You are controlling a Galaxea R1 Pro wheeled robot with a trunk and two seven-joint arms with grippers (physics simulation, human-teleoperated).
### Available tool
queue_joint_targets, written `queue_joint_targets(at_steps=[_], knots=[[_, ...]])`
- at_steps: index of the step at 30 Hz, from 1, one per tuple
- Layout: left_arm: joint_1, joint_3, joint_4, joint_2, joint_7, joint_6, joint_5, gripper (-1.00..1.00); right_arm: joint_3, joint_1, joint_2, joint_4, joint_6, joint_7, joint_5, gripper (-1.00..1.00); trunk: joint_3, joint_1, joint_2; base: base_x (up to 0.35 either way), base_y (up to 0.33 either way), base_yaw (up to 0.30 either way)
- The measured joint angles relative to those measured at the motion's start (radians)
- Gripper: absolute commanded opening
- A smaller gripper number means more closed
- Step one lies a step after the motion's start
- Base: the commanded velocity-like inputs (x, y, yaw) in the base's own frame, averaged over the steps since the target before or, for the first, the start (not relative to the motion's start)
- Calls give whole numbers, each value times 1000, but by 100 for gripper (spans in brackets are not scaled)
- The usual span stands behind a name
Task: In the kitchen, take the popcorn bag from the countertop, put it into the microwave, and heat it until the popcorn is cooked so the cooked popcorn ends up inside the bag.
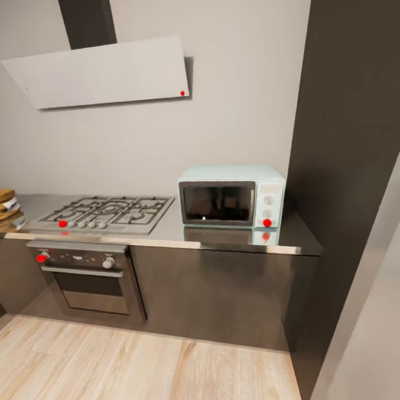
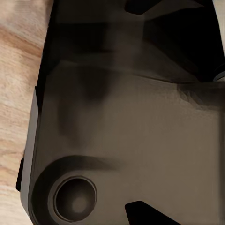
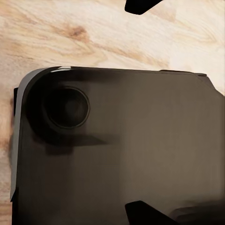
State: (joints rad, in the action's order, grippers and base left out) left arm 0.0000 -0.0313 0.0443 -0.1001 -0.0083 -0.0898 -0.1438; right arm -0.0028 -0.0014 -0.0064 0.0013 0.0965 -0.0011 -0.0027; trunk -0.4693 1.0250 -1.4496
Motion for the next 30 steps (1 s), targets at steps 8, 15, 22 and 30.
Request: queue_joint_targets(at_steps=[8, 15, 22, 30], knots=[[0, 0, 0, 0, 0, 0, 0, 100, 0, 0, 0, 0, 0, 1, 1, 100, 0, 0, 0, 0, 0, -143], [0, 0, 0, 0, 0, -1, 0, 100, 0, 0, 0, 0, 0, 2, 1, 100, 0, 0, 0, 0, 0, -144], [0, 0, 0, 0, 0, -1, 1, 100, 0, 0, -1, 0, -1, 0, 1, 100, 0, 0, 0, 0, 0, -50], [0, 0, 0, -1, 0, -1, 1, 100, 0, 0, -1, 0, -1, 2, 2, 100, 0, 0, 0, 84, 68, -1]])
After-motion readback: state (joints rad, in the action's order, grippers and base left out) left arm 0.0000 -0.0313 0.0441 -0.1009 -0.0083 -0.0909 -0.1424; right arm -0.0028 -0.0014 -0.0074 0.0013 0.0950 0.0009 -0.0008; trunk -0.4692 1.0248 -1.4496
